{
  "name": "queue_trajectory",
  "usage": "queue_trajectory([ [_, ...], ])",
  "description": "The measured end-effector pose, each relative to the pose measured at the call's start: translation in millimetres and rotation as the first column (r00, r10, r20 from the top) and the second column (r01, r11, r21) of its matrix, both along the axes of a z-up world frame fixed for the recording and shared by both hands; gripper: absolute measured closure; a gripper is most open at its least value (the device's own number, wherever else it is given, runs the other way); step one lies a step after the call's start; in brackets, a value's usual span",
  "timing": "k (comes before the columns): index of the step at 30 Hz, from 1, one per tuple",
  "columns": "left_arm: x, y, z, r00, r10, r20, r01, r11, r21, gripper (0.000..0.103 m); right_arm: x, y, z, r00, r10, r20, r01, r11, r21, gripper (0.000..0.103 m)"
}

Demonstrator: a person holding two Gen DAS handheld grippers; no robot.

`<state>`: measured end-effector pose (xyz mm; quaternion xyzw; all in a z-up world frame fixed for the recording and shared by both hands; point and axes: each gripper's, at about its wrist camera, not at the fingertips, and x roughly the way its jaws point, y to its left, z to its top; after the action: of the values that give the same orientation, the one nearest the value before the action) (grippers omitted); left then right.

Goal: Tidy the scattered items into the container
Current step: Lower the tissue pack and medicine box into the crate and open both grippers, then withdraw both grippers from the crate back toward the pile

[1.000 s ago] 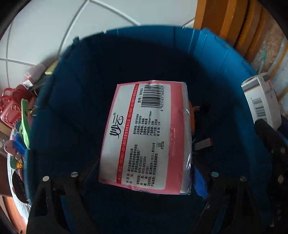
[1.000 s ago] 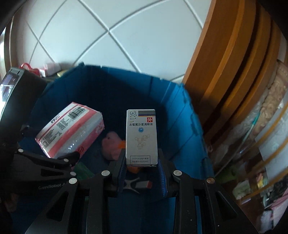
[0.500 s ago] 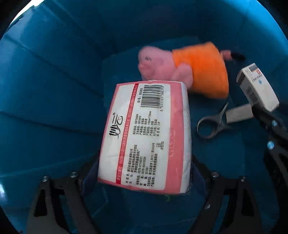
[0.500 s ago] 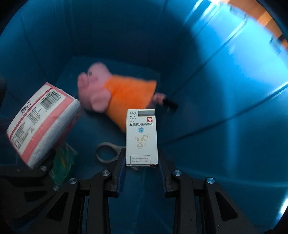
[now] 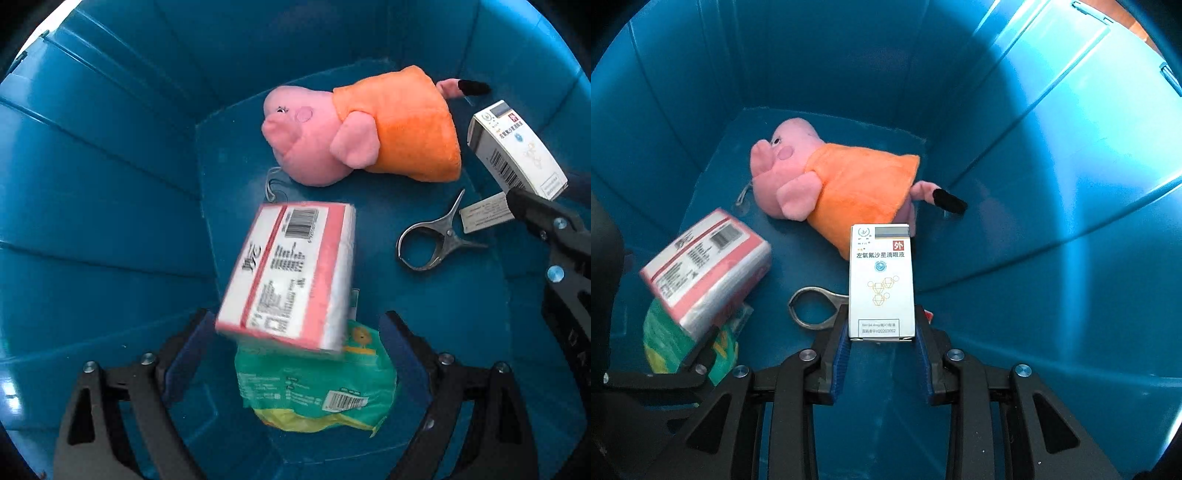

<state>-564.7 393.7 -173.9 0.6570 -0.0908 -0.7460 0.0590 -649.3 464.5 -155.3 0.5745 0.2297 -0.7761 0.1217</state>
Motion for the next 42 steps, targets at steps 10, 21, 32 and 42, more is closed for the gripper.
queue_trajectory([
  [10, -31.6, 0.1, 9.0, 1.0, 0.0, -0.011, 0.0, 1.0, -0.011, 0.012, -5.1, -2.1, -2.0, 1.0, -0.01, -0.006, 0.01, 1.0, -0.023, 0.069],
  [21, -28.7, -4.1, 19.6, 0.999, 0.035, -0.035, -0.036, 0.999, -0.014, 0.012, -11.7, 7.7, 30.9, 0.996, -0.063, -0.056, 0.056, 0.99, -0.129, 0.043],
  [32, -37.4, -41.1, 64.8, 0.974, 0.167, -0.156, -0.156, 0.985, 0.075, 0.012, 12.2, -0.4, 85.3, 0.988, -0.013, -0.157, -0.017, 0.983, -0.184, 0.015],
  [42, 36.5, -40.0, 202.4, 0.886, 0.07, -0.458, -0.031, 0.995, 0.093, 0.012, 92.7, 20.3, 198.7, 0.917, -0.04, -0.396, -0.102, 0.939, -0.329, 0.0],
])
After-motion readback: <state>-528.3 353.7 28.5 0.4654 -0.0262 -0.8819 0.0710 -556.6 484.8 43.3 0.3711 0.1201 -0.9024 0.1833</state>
